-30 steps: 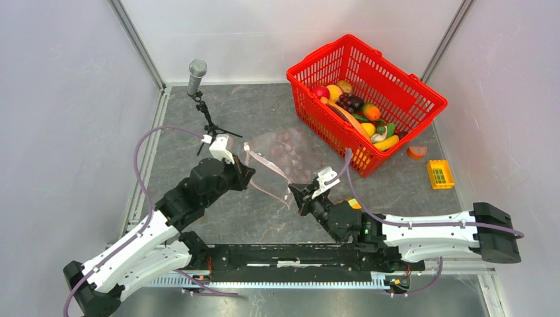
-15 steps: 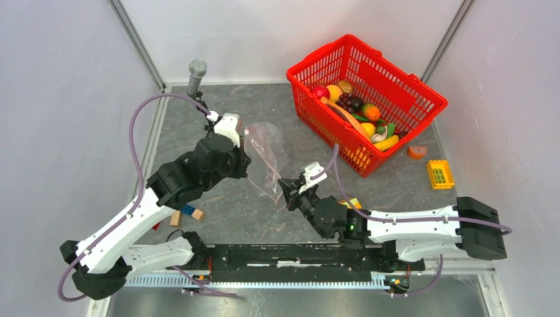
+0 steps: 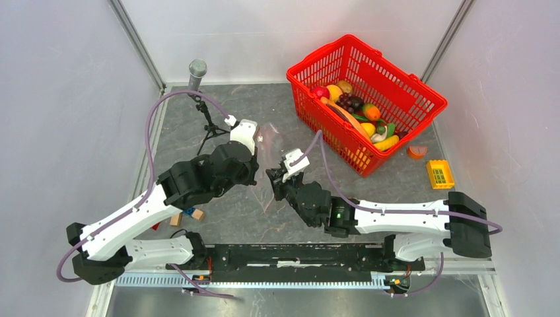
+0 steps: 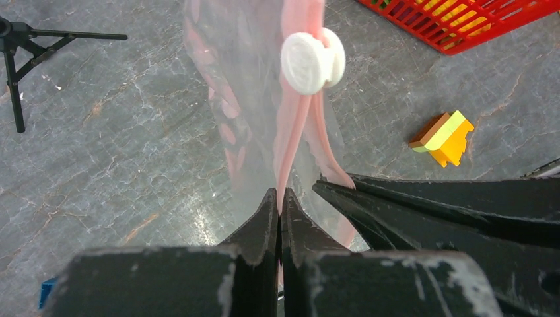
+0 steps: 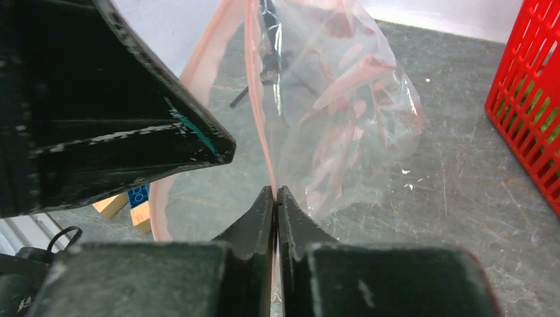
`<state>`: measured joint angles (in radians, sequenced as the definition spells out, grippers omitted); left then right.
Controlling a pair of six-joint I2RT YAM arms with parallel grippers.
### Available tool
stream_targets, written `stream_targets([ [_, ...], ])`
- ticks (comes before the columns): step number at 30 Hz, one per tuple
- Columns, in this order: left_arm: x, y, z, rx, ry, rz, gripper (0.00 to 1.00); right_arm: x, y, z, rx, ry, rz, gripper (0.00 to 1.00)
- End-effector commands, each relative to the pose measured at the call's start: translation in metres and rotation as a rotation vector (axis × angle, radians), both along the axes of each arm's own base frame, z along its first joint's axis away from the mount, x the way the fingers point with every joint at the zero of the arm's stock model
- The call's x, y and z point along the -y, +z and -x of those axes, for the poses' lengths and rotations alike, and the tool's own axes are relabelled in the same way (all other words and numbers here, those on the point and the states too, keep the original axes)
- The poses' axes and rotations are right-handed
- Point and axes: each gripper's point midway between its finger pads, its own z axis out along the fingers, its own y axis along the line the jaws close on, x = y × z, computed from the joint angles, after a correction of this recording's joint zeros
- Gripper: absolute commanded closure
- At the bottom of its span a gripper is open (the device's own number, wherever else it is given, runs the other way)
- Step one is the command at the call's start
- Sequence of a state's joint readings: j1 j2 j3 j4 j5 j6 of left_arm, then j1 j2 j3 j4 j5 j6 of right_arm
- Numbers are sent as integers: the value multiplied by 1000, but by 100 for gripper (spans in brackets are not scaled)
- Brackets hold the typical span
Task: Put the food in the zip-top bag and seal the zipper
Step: Open the zipper of the food storage bag at the center of the board.
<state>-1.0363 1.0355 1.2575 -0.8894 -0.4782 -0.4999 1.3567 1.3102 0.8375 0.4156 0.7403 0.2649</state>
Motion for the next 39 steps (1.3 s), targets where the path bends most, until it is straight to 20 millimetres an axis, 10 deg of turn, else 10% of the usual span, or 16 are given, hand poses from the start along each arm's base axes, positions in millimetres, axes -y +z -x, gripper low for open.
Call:
stream_targets([
  [1, -1, 19, 0, 43, -1, 31, 98, 2, 5, -9, -14, -17, 8, 100],
  [5, -21, 21, -4, 95, 61, 24, 95, 12, 8, -14, -25, -50, -19, 100],
  [7, -29, 17, -5, 114, 89, 20, 64, 17, 11, -14, -31, -52, -61, 100],
  [11, -20, 3, 0, 107, 45, 73, 55, 17, 11, -14, -70, -12, -150, 100],
  [22, 7, -27, 8, 14, 20, 193, 50, 14, 6, -13, -116, -6, -213, 100],
  [27, -8, -44, -1, 45, 116, 174, 55, 14, 14, -11, -116, 12, -260, 100],
  [31, -15, -50, -1, 81, 141, 231, 82, 13, 12, -12, -122, 27, -250, 100],
  [33, -18, -45, -1, 104, 134, 240, 97, 15, 9, -13, -131, 30, -245, 100],
  [39, -24, -8, -1, 160, 105, 224, 98, -13, 22, 5, -95, 281, -197, 100],
])
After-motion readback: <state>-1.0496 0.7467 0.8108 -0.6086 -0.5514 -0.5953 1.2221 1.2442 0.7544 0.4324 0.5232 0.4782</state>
